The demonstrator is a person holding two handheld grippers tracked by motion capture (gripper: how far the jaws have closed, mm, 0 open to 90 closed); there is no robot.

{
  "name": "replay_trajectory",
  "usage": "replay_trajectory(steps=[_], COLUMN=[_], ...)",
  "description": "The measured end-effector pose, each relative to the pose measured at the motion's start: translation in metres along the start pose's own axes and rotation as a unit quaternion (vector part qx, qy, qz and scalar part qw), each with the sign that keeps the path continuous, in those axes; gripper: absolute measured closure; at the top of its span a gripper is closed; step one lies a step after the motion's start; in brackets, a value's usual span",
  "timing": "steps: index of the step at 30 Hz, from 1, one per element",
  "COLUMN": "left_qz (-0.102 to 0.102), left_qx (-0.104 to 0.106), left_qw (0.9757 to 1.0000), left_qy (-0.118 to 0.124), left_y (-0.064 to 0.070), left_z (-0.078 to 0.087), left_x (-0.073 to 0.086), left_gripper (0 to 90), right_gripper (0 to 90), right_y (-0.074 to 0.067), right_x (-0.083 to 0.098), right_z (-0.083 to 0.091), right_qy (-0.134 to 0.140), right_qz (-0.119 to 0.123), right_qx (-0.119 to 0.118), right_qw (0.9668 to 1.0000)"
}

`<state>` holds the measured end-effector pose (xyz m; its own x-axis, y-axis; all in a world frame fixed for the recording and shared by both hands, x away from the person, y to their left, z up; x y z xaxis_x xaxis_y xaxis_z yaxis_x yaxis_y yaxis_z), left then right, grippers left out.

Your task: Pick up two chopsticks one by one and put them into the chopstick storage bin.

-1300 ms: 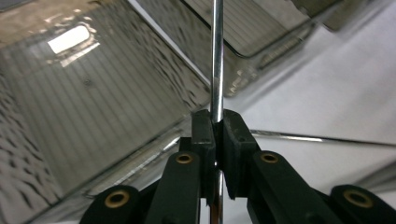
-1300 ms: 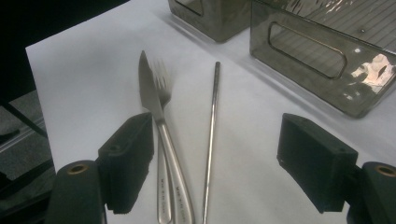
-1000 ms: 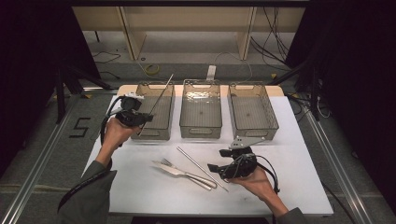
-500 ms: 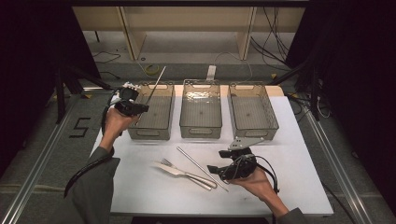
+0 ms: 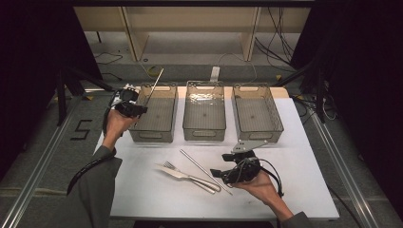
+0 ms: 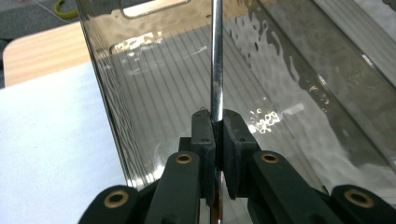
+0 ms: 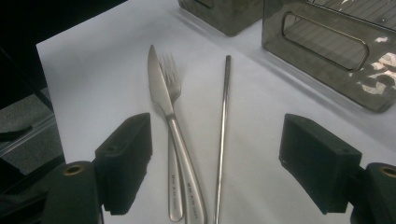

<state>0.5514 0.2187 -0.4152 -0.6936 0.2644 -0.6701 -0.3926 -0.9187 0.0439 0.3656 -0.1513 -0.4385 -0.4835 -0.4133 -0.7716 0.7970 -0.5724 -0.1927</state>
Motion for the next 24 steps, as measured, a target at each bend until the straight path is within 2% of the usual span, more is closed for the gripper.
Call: replay_trajectory(steps=[4, 6, 10, 11, 12, 13, 16, 20, 21, 23, 24], left_qz=[0.004, 0.019, 0.018, 0.023, 0.028, 0.031, 0.03, 0.032, 0.027, 0.006, -0.006], left_qx=[-0.015, -0.013, -0.016, -0.015, -0.012, -0.007, -0.001, 0.021, 0.029, 0.042, 0.047], left_qw=[0.9998, 0.9997, 0.9996, 0.9996, 0.9995, 0.9994, 0.9995, 0.9993, 0.9992, 0.9991, 0.9988], left_qy=[-0.01, -0.008, -0.014, -0.012, -0.012, -0.01, -0.004, 0.003, 0.008, 0.01, 0.013], left_y=[-0.002, -0.004, -0.005, -0.006, -0.006, -0.006, -0.003, 0.008, 0.013, 0.024, 0.03], left_z=[-0.008, -0.012, -0.016, -0.017, -0.017, -0.017, -0.014, -0.003, 0.001, 0.008, 0.012], left_x=[0.005, 0.008, 0.011, 0.011, 0.011, 0.011, 0.009, 0.006, 0.006, 0.006, 0.007], left_gripper=[83.5, 83.3, 82.8, 82.5, 80.6, 74.9, 71.2, 52.3, 48.5, 41.6, 41.6], right_gripper=[26.3, 26.3, 26.3, 26.3, 26.3, 26.3, 26.3, 26.1, 26.1, 26.0, 26.0], right_y=[0.0, 0.0, -0.001, -0.001, -0.001, -0.001, -0.001, -0.001, -0.001, -0.001, -0.001], right_x=[0.0, 0.0, 0.0, 0.0, 0.0, 0.001, 0.0, -0.002, -0.002, -0.003, -0.003], right_z=[-0.001, -0.001, -0.002, -0.003, -0.003, -0.004, -0.004, -0.005, -0.005, -0.006, -0.006], right_qy=[-0.003, -0.005, -0.006, -0.008, -0.009, -0.011, -0.011, -0.022, -0.026, -0.036, -0.036], right_qz=[0.002, 0.0, 0.0, 0.0, 0.001, 0.003, 0.006, 0.013, 0.012, 0.02, 0.02], right_qx=[0.0, 0.0, -0.002, -0.002, -0.002, -0.001, 0.002, 0.009, 0.011, 0.018, 0.018], right_qw=[1.0, 1.0, 1.0, 1.0, 1.0, 0.9999, 0.9999, 0.9996, 0.9995, 0.999, 0.999])
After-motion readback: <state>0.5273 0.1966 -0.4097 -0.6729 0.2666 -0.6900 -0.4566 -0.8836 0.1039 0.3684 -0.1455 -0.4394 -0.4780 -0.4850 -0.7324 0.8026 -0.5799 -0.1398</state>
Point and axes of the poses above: each handheld gripper's, and its own axes: z roughly backward along the jaws, x roughly out of its underside, y roughly to its right, the point moved 2 cm from there along -z, roughly forward along the jaws
